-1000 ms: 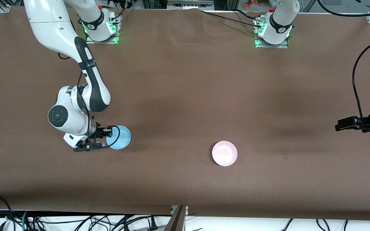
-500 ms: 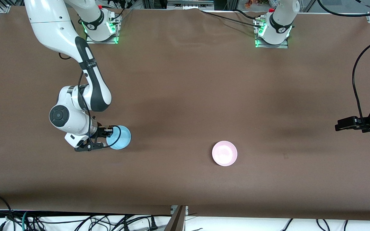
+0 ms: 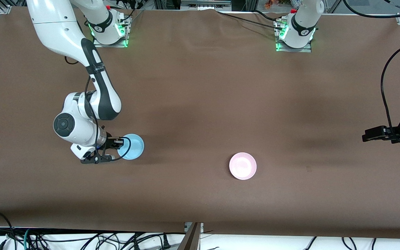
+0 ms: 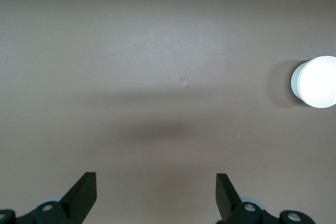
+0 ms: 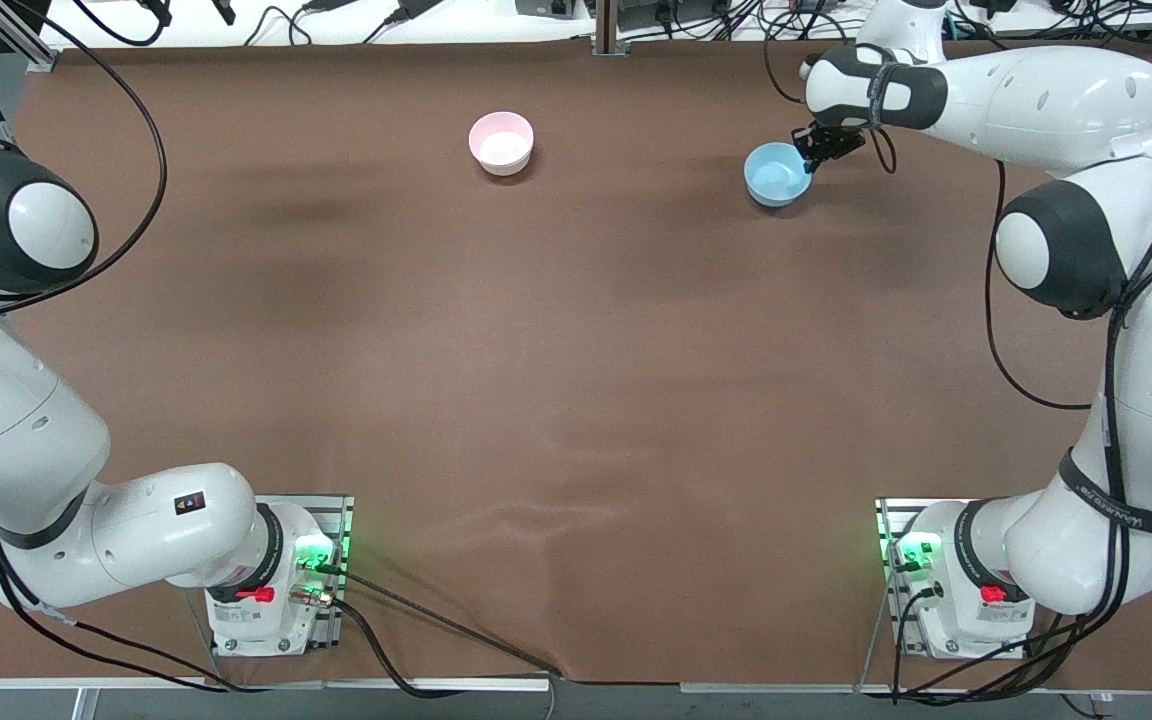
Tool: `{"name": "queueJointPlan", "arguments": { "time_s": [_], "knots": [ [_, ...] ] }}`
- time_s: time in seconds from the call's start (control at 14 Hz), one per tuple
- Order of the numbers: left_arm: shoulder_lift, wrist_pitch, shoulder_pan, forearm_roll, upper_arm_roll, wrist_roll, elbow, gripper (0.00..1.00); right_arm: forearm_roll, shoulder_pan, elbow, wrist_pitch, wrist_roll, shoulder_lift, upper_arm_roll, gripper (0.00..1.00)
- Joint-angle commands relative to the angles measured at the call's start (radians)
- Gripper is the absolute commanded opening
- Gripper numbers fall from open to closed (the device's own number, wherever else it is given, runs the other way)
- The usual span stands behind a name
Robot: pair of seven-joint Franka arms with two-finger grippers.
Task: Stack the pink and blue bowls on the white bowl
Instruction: 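Grasp the light blue bowl rim with the right gripper and lift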
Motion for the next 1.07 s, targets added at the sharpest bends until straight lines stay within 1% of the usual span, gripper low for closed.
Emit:
{"name": "queueJointPlan", "arguments": {
  "time_s": [0.0, 0.14, 0.36, 0.43, 0.5, 0.64, 0.71, 0.79, 0.86, 1.0],
  "knots": [
    [-0.027, -0.006, -0.001, 0.000, 0.010, 0.018, -0.026, 1.00, 0.061, 0.002, 0.053, -0.032, 0.125, -0.007, 0.038, 0.00],
    [-0.027, -0.006, -0.004, 0.000, 0.010, 0.018, -0.026, 1.00, 0.070, 0.007, 0.120, -0.075, 0.282, 0.000, 0.076, 0.00],
    [-0.027, -0.006, -0.001, 0.000, 0.010, 0.019, -0.026, 1.00, 0.068, 0.008, 0.238, -0.089, 0.610, 0.041, 0.178, 0.00],
    [-0.029, -0.006, -0.001, 0.000, 0.010, 0.018, -0.026, 1.00, 0.067, 0.013, 0.299, -0.089, 0.722, 0.071, 0.208, 0.00],
    [-0.027, -0.006, -0.001, 0.000, 0.010, 0.018, -0.026, 1.00, 0.067, 0.031, 0.370, -0.085, 0.831, 0.110, 0.225, 0.00],
    [-0.029, -0.006, 0.000, -0.002, 0.010, 0.019, -0.026, 1.00, 0.068, 0.080, 0.531, -0.074, 1.010, 0.199, 0.229, 0.00],
    [-0.029, -0.006, 0.000, -0.002, 0.010, 0.019, -0.026, 1.00, 0.068, 0.106, 0.606, -0.047, 1.086, 0.248, 0.229, 0.00],
    [-0.029, -0.006, 0.000, -0.002, 0.010, 0.019, -0.026, 1.00, 0.068, 0.132, 0.646, 0.014, 1.146, 0.286, 0.235, 0.00],
    [-0.029, -0.006, 0.000, -0.002, 0.010, 0.019, -0.026, 1.00, 0.068, 0.149, 0.657, 0.100, 1.189, 0.312, 0.244, 0.00],
    [-0.029, -0.008, 0.002, -0.002, 0.010, 0.019, -0.027, 1.00, 0.068, 0.174, 0.659, 0.296, 1.240, 0.364, 0.303, 0.00]
  ]
}}
